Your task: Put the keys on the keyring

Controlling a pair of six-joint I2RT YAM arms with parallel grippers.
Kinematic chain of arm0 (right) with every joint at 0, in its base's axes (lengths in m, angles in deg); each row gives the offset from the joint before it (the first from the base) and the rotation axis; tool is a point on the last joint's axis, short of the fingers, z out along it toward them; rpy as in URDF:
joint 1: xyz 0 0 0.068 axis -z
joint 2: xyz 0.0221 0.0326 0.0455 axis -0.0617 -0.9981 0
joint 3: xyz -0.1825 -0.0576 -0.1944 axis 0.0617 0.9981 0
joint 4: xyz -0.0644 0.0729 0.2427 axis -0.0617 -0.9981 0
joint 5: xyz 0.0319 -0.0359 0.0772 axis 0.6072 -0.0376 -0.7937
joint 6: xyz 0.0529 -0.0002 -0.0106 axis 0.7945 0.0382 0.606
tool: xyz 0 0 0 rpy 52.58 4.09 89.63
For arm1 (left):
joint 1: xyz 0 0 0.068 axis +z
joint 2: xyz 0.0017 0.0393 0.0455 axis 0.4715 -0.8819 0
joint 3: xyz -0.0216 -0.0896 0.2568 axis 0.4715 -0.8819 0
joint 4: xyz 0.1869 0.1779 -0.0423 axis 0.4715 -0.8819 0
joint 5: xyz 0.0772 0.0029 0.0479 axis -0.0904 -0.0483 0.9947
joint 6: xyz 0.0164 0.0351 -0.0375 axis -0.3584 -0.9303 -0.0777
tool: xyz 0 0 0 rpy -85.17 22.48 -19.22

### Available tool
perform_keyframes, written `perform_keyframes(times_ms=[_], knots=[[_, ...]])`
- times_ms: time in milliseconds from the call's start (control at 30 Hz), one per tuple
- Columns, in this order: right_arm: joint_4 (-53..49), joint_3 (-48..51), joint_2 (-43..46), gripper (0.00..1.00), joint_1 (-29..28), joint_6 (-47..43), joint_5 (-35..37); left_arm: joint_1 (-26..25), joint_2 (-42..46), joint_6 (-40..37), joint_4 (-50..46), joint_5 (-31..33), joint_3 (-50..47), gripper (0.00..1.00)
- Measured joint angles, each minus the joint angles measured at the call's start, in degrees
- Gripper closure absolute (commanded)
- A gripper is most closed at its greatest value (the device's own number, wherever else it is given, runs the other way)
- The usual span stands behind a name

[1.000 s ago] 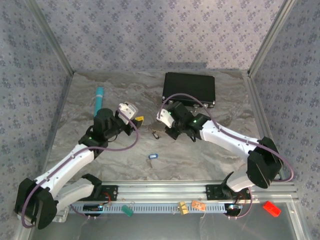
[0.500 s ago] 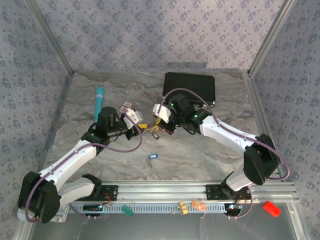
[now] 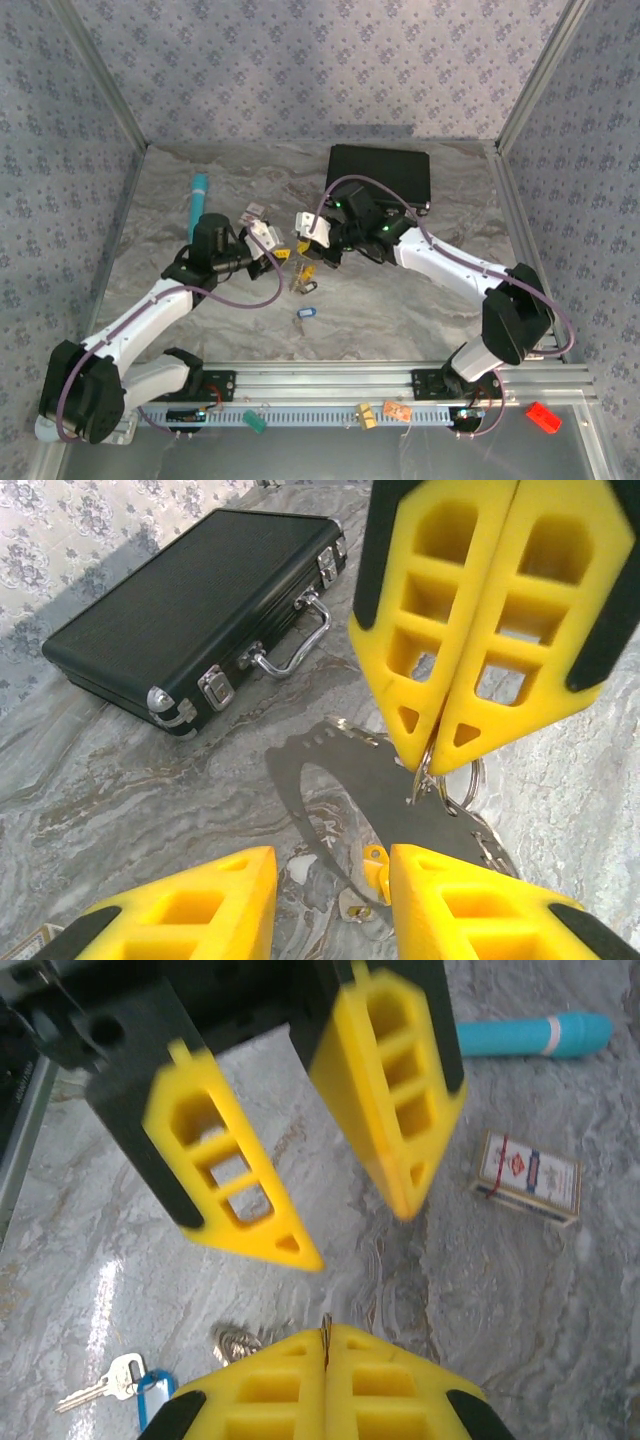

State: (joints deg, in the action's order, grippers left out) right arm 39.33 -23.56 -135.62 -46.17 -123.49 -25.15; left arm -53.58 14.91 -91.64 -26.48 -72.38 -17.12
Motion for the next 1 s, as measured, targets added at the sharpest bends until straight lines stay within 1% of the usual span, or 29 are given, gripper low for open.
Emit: perform_keyframes(times_ms=[133,367,433,467,767,1000], knots=[[0.0,-1.9,-1.0,1.00,-0.9,-1.2,-0.8,0.0,0.0,0.0,0.6,-0.9,-0.1,0.68],[0.0,-2.3,-1.8,1.00,-1.4,-1.7,-1.8,0.2,0.0,-0.6,1.3,-1.7,-1.8,0.71],[0.0,-2.3,-1.8,1.00,-1.5,-1.7,-2.3,0.2,0.0,-0.9,1.4,-1.7,-2.4,0.74],[0.0,-2.3,-1.8,1.00,-1.6,-1.7,-2.3,0.2,0.0,-1.0,1.4,-1.7,-2.6,0.75],[0.0,-2.2,-1.8,1.00,-1.7,-1.7,-2.7,0.2,1.6,-0.9,3.5,-1.8,-4.3,0.71],[0.0,-2.1,-1.8,1.00,-2.1,-2.0,-2.4,0.2,2.8,-0.2,4.3,-3.7,-4.6,0.71]])
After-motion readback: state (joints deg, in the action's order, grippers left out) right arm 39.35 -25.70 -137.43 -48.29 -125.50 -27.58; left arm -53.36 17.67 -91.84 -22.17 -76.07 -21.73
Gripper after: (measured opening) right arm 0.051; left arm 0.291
